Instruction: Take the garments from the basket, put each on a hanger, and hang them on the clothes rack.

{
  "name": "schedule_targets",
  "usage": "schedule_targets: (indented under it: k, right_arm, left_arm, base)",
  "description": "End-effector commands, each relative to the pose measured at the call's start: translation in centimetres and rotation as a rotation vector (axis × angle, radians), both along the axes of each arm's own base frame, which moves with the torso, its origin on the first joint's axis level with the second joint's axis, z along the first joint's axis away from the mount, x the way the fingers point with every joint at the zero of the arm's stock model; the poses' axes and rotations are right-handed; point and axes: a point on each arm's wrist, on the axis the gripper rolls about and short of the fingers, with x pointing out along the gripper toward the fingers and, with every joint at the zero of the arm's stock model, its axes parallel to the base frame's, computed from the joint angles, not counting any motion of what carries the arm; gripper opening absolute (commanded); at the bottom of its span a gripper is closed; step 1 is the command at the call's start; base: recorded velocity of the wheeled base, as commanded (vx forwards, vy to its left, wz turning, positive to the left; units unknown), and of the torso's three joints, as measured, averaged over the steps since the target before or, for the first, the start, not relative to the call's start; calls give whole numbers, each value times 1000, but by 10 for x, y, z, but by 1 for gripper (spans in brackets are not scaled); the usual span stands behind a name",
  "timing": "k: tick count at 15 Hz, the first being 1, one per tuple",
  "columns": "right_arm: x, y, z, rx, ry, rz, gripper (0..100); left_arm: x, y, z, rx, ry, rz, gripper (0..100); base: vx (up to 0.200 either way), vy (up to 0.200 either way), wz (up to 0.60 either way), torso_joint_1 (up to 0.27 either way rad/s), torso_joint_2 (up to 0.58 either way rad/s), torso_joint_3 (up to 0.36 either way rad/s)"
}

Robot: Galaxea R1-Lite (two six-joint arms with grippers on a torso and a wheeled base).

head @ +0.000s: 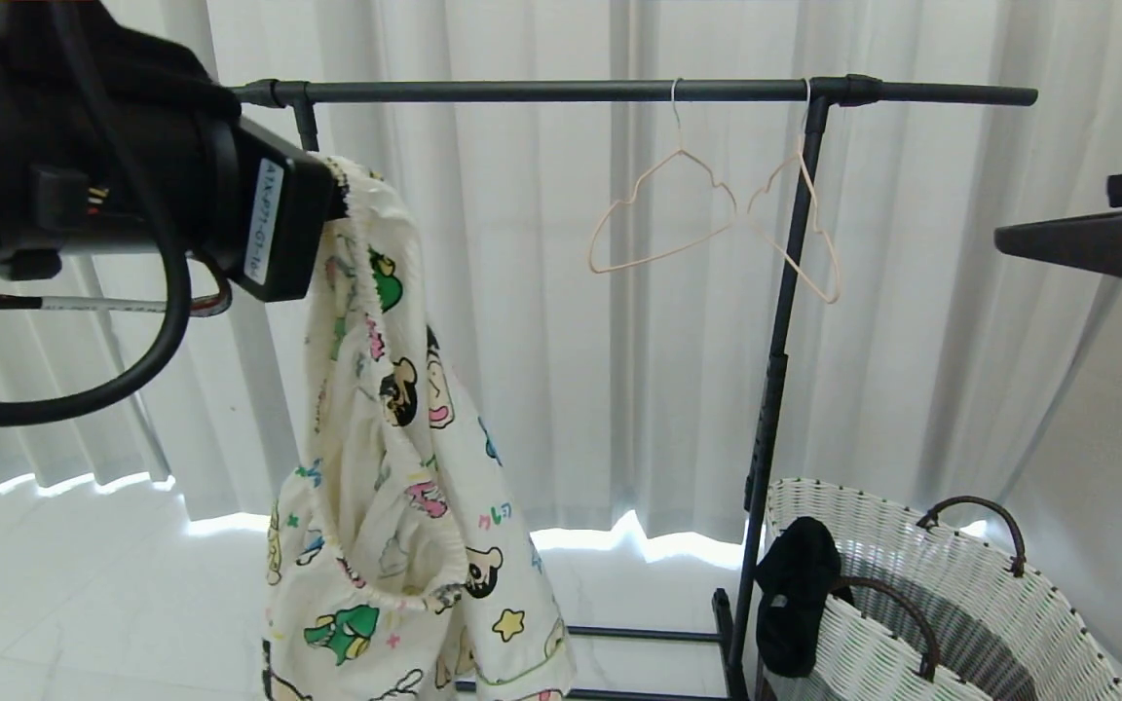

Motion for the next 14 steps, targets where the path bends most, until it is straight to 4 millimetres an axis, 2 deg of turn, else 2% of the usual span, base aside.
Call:
schedule_targets:
  k: [1, 3, 5, 7, 9, 14]
  right_arm:
    - [15, -31, -6, -32, 23, -211, 100]
    - [19, -45, -14, -45, 51, -303, 100]
    - [11, -55, -25, -56, 76, -357, 100]
    - [3, -59, -39, -72, 108, -371, 100]
    - [2, -60, -51, -89, 142, -380, 100]
    - [-1, -63, -53, -103, 137, -392, 100]
  left_arm:
    - [-9, 28, -7, 20, 3, 87, 0]
    - [-26, 53, -23, 30, 28, 158, 0]
    - [-42, 77, -41, 37, 54, 255, 0]
    - [-53, 92, -50, 22, 66, 337, 0]
    - [-59, 95, -53, -33, 77, 372, 0]
    - [-59, 95, -49, -201, 98, 424, 0]
  base:
    - [0, 0, 0, 0, 0, 0]
    - [0, 0, 0, 0, 0, 0]
    - [0, 0, 0, 0, 0, 0]
    - [0, 0, 0, 0, 0, 0]
    - [0, 0, 0, 0, 0, 0]
    - [0, 0, 0, 0, 0, 0]
